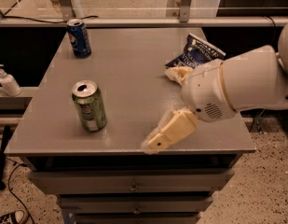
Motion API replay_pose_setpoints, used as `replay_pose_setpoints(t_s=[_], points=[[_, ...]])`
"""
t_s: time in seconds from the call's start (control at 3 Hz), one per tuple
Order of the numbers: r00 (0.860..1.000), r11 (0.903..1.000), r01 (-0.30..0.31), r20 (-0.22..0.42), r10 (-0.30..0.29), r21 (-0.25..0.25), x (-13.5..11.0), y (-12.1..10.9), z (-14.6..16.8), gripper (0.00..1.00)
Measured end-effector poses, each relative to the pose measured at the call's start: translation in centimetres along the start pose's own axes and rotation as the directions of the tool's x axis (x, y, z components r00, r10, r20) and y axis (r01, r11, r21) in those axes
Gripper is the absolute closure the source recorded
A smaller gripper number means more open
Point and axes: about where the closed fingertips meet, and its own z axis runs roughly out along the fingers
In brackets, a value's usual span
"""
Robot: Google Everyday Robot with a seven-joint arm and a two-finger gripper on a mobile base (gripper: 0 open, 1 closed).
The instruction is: Move green can near pepsi can
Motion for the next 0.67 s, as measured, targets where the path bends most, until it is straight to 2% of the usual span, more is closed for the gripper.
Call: replay_pose_setpoints(t_s=[0.33, 0.67], points=[[0.996, 0.9974, 0.003, 0.089, 0.004, -0.071, -1.2, 2.6, 4.0, 0.00], [0.985, 0.9931, 0.009, 0.172, 0.011, -0.117, -3.1, 4.9, 7.8, 0.00]])
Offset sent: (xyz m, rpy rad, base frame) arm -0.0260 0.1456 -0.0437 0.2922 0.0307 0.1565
